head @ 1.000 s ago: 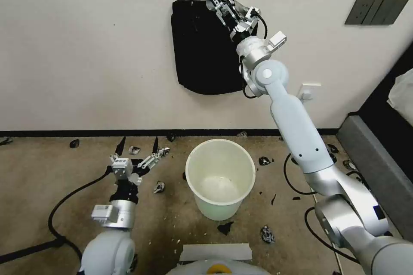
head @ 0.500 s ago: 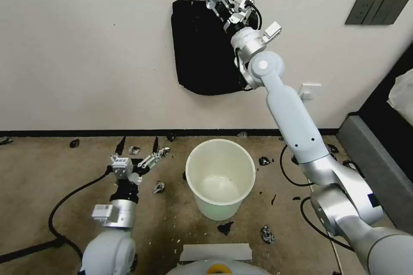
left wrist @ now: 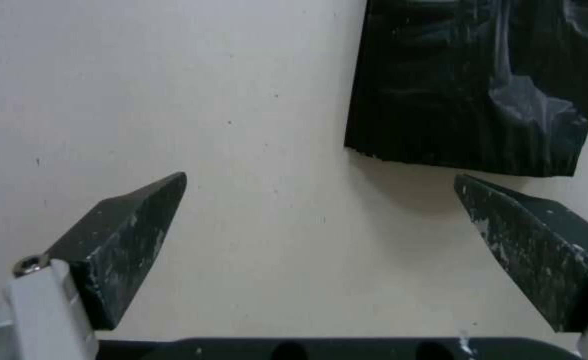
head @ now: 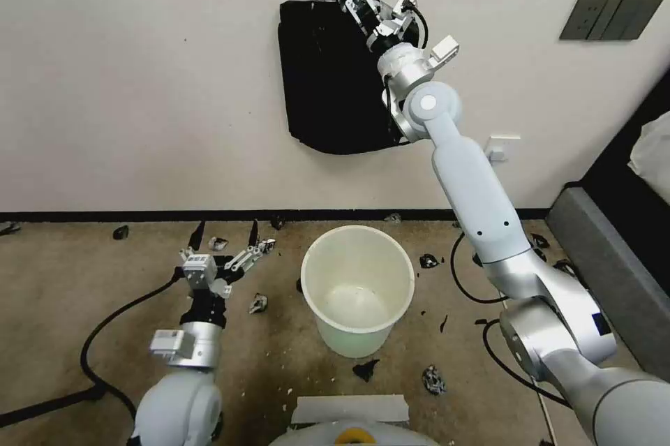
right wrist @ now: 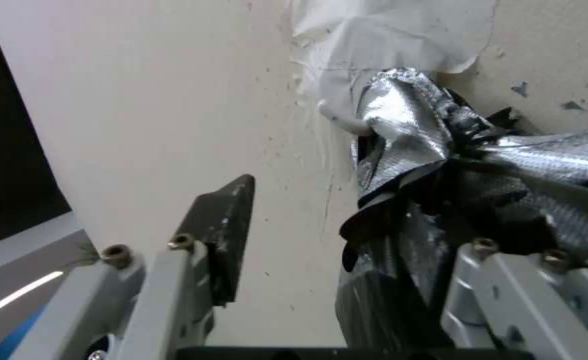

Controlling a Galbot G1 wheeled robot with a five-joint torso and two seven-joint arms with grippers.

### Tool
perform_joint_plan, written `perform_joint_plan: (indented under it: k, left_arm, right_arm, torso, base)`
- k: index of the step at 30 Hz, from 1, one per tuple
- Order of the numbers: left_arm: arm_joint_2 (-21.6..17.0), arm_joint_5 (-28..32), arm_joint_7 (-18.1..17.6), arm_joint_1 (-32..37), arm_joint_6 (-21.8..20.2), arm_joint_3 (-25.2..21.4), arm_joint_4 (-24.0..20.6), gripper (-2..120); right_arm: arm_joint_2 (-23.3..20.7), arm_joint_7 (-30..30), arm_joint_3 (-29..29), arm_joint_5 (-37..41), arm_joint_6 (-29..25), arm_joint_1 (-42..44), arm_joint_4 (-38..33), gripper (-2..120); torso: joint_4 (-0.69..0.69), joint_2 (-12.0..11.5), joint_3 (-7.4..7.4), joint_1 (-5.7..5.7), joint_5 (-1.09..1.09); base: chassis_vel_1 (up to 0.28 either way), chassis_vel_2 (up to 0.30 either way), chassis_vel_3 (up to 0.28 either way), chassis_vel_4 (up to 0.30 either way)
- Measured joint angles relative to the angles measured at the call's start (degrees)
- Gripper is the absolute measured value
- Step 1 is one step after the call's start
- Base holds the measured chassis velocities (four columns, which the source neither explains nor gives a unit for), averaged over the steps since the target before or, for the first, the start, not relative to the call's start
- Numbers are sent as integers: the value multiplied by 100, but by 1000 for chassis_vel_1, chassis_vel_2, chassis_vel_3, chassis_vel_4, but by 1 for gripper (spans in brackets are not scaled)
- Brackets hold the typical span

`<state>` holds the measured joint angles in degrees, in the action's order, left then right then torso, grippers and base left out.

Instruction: Place a trash bag onto the trash bin.

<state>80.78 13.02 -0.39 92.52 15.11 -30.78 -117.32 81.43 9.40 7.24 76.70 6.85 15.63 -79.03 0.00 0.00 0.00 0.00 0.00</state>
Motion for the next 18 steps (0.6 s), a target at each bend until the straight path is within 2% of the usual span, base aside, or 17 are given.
perform_joint_plan:
  k: [2, 5, 6, 7, 8, 10, 11, 12, 13, 18]
  left_arm:
    - [-13, 19, -2, -3, -2, -10, -5, 100]
    - [-16, 27, -2, -3, -2, -12, -8, 100]
    - [-18, 34, -3, -3, -3, -13, -14, 100]
    - [-18, 34, -3, -3, -3, -13, -14, 100]
    - [-20, 35, -3, 0, -4, -13, -19, 100]
    - [-20, 35, -3, 0, -4, -13, -19, 100]
    - [-21, 39, -4, 4, -6, -14, -26, 100]
    - [-21, 39, -4, 4, -6, -14, -26, 100]
    - [-20, 49, -5, 12, -7, -17, -36, 100]
    - [-20, 55, -7, 21, -7, -20, -45, 100]
  right_arm:
    - [1, -4, 6, -9, -12, 1, 9, 42]
    - [2, -5, 8, -13, -16, 7, 10, 38]
    - [2, -5, 10, -18, -21, 24, 11, 30]
    - [2, -5, 10, -18, -21, 24, 11, 30]
    - [2, -6, 11, -24, -26, 39, 9, 23]
    - [2, -6, 11, -24, -26, 39, 9, 23]
    - [-3, 1, 9, -78, -38, 71, -27, 11]
    - [-3, 1, 9, -78, -38, 71, -27, 11]
    - [-20, 18, -12, -131, -50, 104, -75, 3]
    - [-48, 37, -34, -158, -73, 150, -144, 0]
  torso:
    - [0, 0, 0, 0, 0]
    - [0, 0, 0, 0, 0]
    - [0, 0, 0, 0, 0]
    - [0, 0, 0, 0, 0]
    - [0, 0, 0, 0, 0]
    - [0, 0, 0, 0, 0]
    - [0, 0, 0, 0, 0]
    - [0, 0, 0, 0, 0]
    - [0, 0, 0, 0, 0]
    - [0, 0, 0, 0, 0]
  base:
    - [0, 0, 0, 0]
    - [0, 0, 0, 0]
    - [0, 0, 0, 0]
    - [0, 0, 0, 0]
    - [0, 0, 0, 0]
    - [0, 0, 0, 0]
    - [0, 0, 0, 0]
    - [0, 0, 0, 0]
    - [0, 0, 0, 0]
    - [0, 0, 0, 0]
